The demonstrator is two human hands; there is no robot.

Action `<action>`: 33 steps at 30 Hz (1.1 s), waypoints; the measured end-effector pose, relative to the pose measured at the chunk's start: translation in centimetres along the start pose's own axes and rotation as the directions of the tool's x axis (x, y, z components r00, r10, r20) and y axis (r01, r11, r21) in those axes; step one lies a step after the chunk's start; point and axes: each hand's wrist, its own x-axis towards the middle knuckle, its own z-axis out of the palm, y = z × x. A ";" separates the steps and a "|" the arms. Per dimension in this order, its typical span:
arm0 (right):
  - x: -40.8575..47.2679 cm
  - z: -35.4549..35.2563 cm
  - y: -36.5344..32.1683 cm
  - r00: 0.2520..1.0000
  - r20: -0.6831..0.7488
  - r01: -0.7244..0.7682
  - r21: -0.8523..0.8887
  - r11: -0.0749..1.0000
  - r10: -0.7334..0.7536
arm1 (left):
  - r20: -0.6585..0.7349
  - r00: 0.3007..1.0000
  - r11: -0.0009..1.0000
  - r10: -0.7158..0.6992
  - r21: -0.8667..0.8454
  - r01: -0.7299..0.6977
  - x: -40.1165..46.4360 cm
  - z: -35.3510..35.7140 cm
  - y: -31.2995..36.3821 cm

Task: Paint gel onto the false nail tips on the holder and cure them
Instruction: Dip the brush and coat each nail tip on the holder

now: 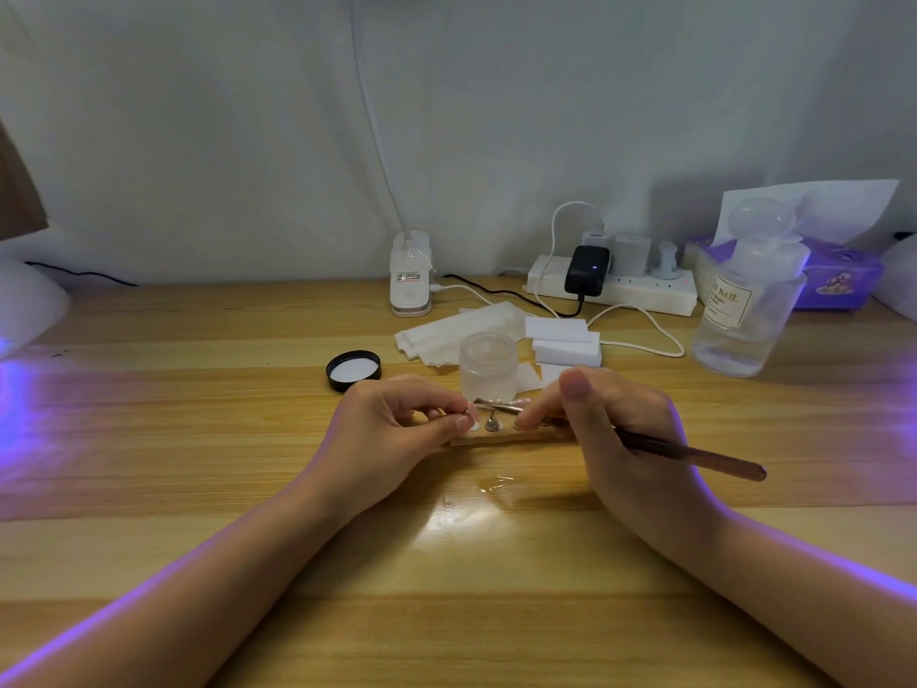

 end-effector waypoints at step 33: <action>0.0 0.1 -0.2 1.000 0.009 -0.012 -0.021 1.000 0.012 | -0.032 0.998 0.995 -0.045 -0.090 0.042 -0.2 0.0 0.2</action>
